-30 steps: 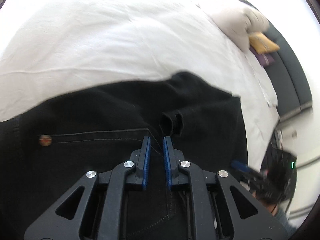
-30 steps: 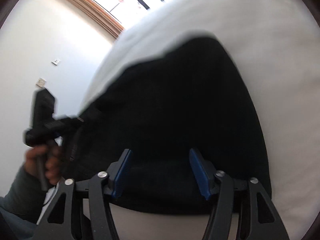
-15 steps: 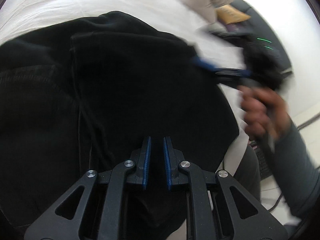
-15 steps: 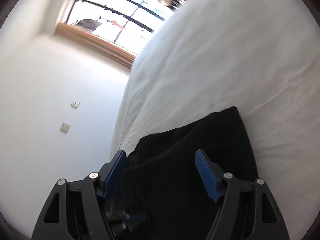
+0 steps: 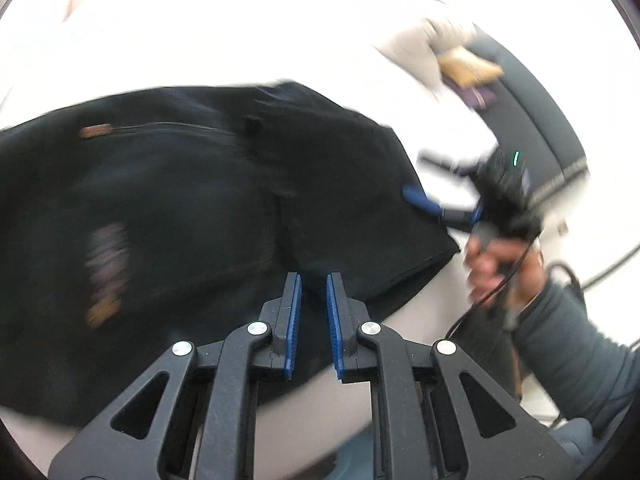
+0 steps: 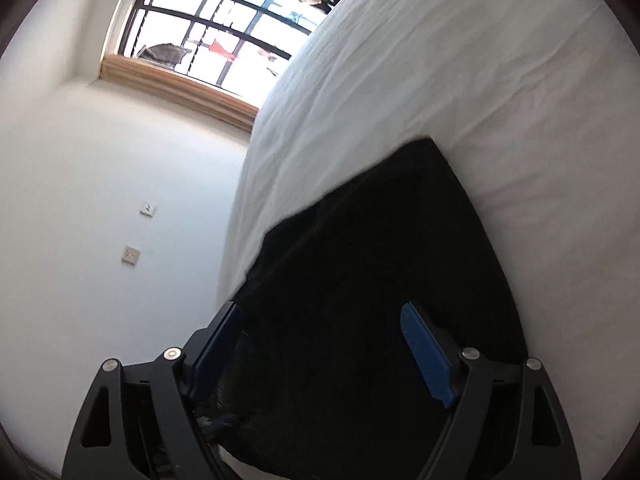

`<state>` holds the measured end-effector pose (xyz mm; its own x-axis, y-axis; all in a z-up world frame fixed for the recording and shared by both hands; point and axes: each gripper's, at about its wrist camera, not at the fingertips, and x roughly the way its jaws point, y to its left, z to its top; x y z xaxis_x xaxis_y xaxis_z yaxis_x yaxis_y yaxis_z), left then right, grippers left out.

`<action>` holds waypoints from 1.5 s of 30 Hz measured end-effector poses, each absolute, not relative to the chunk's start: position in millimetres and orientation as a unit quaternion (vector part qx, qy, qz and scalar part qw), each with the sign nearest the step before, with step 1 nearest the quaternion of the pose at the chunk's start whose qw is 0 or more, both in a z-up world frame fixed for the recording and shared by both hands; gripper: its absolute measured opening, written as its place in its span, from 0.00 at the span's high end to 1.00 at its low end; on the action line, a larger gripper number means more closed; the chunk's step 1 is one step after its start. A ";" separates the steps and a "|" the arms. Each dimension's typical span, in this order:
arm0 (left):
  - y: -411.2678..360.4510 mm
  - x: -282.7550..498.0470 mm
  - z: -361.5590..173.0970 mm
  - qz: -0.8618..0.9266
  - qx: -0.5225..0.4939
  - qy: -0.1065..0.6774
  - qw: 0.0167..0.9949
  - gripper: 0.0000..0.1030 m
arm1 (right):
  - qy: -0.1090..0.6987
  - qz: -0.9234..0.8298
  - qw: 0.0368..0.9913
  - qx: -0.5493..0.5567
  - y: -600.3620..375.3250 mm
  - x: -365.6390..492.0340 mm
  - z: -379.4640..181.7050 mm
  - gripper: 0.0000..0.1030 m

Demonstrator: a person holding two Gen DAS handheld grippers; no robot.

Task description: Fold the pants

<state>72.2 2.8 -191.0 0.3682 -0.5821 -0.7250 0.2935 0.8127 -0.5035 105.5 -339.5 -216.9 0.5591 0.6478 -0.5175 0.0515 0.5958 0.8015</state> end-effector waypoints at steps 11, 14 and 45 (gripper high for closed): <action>185.7 -17.7 -203.0 -0.026 -0.441 0.367 0.819 0.03 | 0.362 0.201 0.782 0.466 -337.6 94.4 -183.2 0.25; 183.4 -11.1 -222.9 -0.038 -0.478 0.374 0.794 0.03 | 0.380 0.196 0.774 0.467 -320.2 99.0 -189.0 0.25; 165.8 63.9 -252.0 -0.112 -0.495 0.383 0.772 0.87 | 0.490 0.333 0.700 0.398 -204.3 171.4 -188.6 0.25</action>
<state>63.9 165.8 -252.0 0.6812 -0.5525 -0.4803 -0.2059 0.4849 -0.8500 171.4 -204.3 -188.6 0.2981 0.8564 -0.4216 -0.0757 0.4615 0.8839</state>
